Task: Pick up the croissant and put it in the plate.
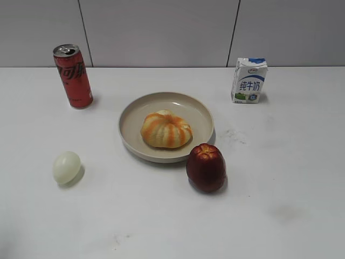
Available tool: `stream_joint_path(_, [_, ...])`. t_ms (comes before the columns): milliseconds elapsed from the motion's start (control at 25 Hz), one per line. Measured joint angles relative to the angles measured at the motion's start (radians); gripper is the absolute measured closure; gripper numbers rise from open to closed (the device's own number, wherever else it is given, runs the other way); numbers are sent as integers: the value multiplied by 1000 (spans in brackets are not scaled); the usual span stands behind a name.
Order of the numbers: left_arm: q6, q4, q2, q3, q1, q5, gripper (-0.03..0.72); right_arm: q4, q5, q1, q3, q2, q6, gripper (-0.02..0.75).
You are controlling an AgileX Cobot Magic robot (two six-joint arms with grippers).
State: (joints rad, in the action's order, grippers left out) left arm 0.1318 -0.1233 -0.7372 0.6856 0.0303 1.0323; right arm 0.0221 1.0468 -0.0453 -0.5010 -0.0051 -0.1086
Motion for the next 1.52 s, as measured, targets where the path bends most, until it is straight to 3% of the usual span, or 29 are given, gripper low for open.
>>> stream_joint_path(400, [0, 38, 456, -151, 0, -32, 32, 0, 0, 0, 0, 0, 0, 146])
stream_joint_path(960, [0, 44, 500, -177, 0, 0, 76, 0, 0, 0, 0, 0, 0, 146])
stream_joint_path(1360, [0, 44, 590, -178, 0, 0, 220, 0, 0, 0, 0, 0, 1, 146])
stream_joint_path(1520, [0, 44, 714, -178, 0, 0, 237, 0, 0, 0, 0, 0, 0, 146])
